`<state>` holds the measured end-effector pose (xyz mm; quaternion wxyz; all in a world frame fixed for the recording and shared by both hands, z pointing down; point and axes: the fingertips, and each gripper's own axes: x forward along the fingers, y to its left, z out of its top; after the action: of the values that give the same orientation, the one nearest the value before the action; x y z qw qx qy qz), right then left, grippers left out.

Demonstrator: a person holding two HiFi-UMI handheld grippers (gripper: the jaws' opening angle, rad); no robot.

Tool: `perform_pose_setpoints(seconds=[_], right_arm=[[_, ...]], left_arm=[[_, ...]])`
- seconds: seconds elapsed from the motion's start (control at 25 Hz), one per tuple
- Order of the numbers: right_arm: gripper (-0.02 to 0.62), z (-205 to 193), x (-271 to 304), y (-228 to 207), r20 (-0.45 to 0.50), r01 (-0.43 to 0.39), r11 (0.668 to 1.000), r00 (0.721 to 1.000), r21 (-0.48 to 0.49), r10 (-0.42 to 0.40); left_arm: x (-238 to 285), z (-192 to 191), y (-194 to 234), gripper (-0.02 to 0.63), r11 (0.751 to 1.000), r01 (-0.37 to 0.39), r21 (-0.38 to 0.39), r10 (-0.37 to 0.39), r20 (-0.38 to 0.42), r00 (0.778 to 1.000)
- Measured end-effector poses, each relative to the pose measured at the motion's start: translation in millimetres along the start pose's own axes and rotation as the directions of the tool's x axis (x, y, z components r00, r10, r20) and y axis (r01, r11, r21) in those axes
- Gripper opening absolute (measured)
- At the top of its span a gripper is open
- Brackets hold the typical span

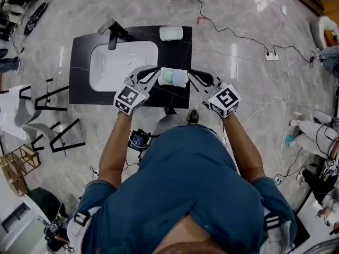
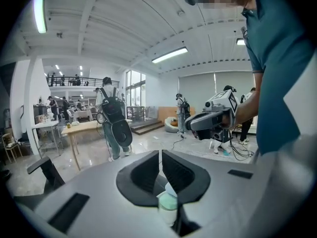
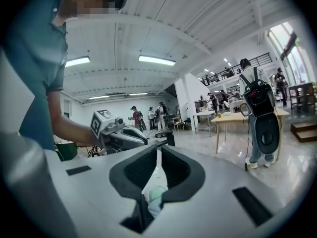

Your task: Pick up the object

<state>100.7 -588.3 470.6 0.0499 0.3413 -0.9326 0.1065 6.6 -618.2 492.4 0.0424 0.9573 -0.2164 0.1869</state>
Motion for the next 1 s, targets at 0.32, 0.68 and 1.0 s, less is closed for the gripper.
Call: perform_pose_setpoints(seconds=[0.32,0.68,1.0], right_arm=[[0.142,-42.0,15.0,-7.8,-0.073,-0.045,0.999,0.996,0.027,0.047],[0.275,-82.2,26.4,-10.1,-0.135,-0.112,0.992,0.984,0.054,0.119],[0.338,-116.7,33.8,-7.3,-0.207,-0.175,0.984,0.962,0.037,0.179]], left_arm=[[23.2,-41.9,2.1,0.055,0.996,0.093,0.001,-0.093,-0.093,0.991],[41.4,-80.1,-2.1,0.158,0.980,0.199,0.030,-0.190,-0.187,0.964],[54.4,-120.3,-14.5,0.298,0.946,0.320,0.056,-0.289,-0.303,0.908]])
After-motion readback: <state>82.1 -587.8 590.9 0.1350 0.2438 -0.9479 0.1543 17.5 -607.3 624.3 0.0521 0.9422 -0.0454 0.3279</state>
